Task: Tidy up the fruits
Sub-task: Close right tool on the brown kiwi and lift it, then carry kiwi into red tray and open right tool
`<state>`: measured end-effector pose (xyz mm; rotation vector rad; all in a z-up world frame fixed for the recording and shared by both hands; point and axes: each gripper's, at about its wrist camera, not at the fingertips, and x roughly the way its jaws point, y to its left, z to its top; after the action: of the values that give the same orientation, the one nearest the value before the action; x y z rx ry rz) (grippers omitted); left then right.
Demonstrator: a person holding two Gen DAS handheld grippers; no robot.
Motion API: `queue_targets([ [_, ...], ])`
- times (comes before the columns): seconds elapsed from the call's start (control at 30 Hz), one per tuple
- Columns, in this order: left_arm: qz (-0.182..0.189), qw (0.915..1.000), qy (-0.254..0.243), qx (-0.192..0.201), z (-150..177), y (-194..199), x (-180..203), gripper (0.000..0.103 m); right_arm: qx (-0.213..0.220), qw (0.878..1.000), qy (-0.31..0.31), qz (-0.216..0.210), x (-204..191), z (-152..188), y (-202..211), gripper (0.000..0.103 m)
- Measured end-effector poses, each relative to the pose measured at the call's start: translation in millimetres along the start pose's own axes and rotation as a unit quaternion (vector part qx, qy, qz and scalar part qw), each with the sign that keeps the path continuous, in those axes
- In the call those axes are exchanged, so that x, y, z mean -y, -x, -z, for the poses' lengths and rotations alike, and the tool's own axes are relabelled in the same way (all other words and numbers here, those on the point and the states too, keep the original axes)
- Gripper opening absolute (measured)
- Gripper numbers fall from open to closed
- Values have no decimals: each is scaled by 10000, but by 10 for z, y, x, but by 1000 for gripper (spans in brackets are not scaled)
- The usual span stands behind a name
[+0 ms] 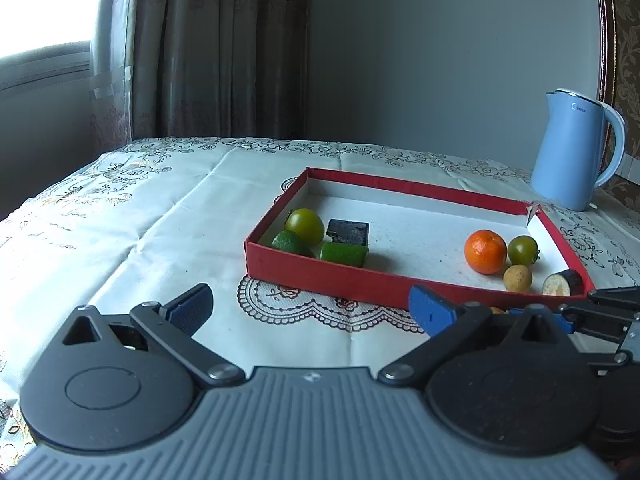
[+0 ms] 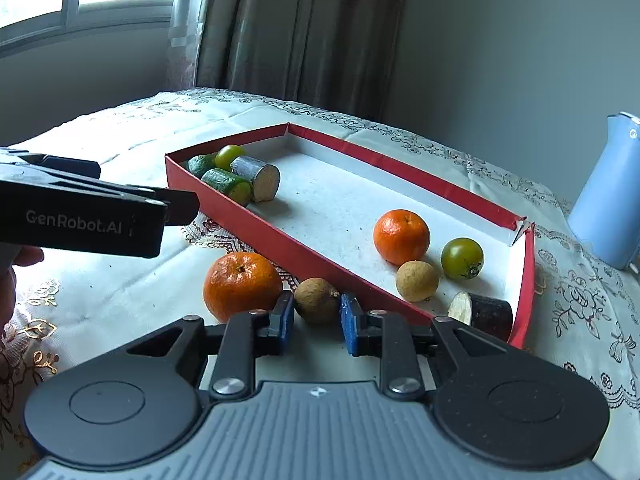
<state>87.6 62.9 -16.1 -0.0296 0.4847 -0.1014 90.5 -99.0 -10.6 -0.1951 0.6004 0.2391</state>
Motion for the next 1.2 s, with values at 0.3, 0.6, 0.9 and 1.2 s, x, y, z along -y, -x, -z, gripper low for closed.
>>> queue_targets([
  [0.3, 8, 10000, 21, -23, 0, -9, -3, 103, 248, 9995, -174, -114, 67, 37, 193, 24],
  [0.6, 11, 10000, -41, -42, 18, -18, 20, 103, 761, 9939, -499, 624, 512, -82, 465, 24],
  [0.9, 10, 10000, -55, -82, 18, -33, 21, 103, 225, 9914, -772, 1032, 975, -120, 0, 24],
  [1.2, 19, 9999, -77, -108, 25, -37, 29, 103, -21, 9921, -676, 1053, 1000, -134, -251, 24],
])
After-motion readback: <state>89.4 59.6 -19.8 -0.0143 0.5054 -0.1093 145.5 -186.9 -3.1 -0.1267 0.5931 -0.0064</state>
